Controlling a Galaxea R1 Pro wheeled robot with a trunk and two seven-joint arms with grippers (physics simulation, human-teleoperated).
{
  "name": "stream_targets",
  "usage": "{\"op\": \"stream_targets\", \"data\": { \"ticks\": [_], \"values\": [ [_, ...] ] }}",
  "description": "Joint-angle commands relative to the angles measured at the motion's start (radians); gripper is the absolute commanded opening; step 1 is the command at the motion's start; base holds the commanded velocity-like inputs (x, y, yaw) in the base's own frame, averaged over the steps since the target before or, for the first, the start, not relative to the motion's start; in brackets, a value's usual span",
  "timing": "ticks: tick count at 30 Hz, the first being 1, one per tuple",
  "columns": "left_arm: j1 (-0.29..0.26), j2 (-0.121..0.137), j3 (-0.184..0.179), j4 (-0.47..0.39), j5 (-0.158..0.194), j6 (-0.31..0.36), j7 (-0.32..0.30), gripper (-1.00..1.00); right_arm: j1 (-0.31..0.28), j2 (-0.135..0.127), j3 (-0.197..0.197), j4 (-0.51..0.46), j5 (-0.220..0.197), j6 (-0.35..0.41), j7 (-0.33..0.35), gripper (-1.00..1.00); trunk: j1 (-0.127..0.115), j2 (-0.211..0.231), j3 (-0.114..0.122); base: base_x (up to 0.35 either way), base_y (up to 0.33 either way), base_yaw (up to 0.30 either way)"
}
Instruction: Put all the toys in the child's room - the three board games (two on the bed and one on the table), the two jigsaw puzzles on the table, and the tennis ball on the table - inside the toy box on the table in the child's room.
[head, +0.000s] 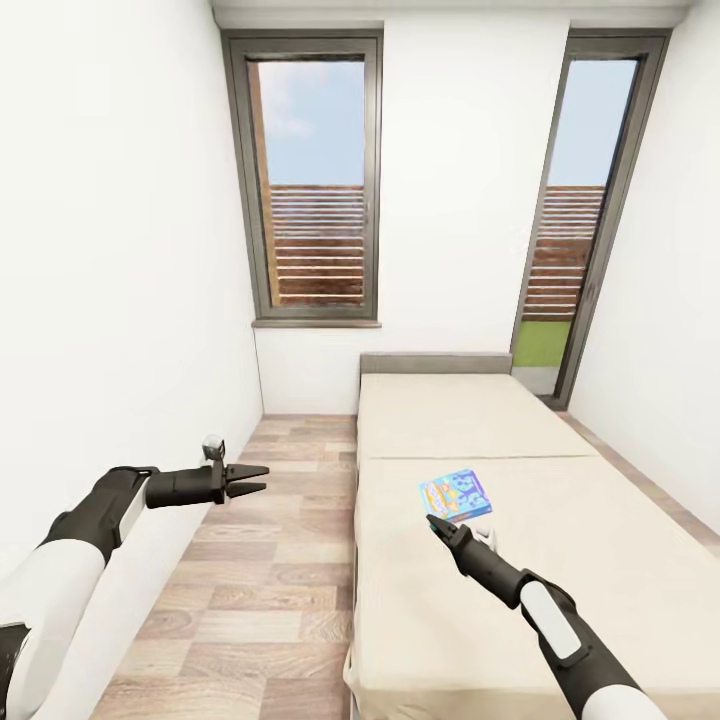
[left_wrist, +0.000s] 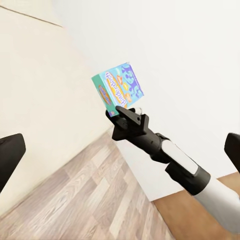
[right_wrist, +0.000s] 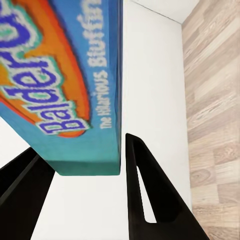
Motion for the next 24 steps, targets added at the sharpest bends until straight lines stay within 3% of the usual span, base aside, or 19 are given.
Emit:
{"op": "stream_targets", "data": {
  "ticks": [1, 24],
  "values": [
    [-0.001, 0.0, 0.0, 0.0, 0.0, 0.01, -0.003, 1.0, 0.0, -0.002, -0.001, 0.0, -0.006, 0.007, 0.007, -1.0, -0.004, 0.007, 0.002, 0.0, 0.0, 0.0],
    [-0.001, -0.002, 0.0, 0.0, -0.001, 0.009, 0.001, 1.0, 0.002, -0.004, -0.002, 0.004, -0.006, 0.005, 0.015, -1.0, -0.092, 0.168, 0.075, 0.0, 0.0, -0.018]
  ]
}}
